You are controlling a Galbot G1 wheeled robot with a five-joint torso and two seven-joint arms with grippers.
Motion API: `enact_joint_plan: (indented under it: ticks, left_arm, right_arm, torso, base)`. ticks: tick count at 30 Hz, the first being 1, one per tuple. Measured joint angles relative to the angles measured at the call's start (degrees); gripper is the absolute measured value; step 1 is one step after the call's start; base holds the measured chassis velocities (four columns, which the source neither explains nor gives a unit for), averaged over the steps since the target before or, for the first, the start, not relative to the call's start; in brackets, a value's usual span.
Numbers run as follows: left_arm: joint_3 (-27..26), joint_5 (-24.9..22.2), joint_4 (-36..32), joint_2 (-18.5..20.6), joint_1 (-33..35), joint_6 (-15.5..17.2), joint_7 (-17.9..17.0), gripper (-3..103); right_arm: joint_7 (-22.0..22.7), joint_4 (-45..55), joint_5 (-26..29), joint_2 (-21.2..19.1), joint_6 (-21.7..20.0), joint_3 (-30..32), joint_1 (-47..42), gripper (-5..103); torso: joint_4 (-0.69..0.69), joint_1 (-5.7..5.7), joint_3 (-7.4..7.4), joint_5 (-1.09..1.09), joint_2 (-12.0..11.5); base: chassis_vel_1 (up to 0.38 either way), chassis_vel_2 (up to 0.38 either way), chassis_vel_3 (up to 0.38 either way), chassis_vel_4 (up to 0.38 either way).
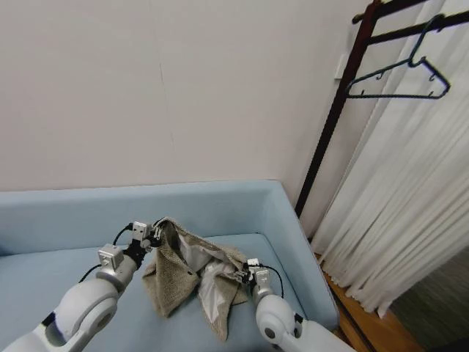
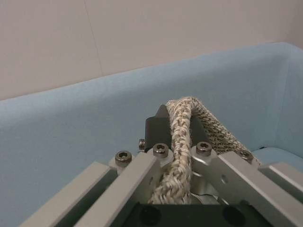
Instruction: Pick up the clothes from the sofa and hang them on the clothes hanger.
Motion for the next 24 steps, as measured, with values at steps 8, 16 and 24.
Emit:
enact_joint_plan:
  ticks: [8, 16, 24]
  left_arm:
    - [0.15, 0.02, 1.41, 0.37, -0.76, -0.18, 0.65, 1]
    - [0.47, 0.01, 1.97, 0.38, -1.34, -0.22, 0.93, 1]
    - [0.31, -0.05, 1.96, 0.57, -1.41, -0.45, 1.01, 1]
  right_arm:
    - [-2.17, -0.77, -6.59, 0.67, 1.76, -3.14, 0.66, 54]
    - [-2.71, -1.77, -6.73, 1.20, 1.78, -4.09, 1.84, 22]
    - [-2.70, -2.04, -6.32, 1.15, 1.36, -4.10, 2.42, 14]
  torso:
    - [0.00, 0.00, 0.00, 0.00, 0.00]
    - [0.00, 0.00, 0.00, 0.00, 0.00]
    - [0.00, 0.00, 0.00, 0.00, 0.00]
  base:
    - [0.000, 0.000, 0.000, 0.000]
    - [0.000, 0.000, 0.000, 0.000]
    - [0.000, 0.000, 0.000, 0.000]
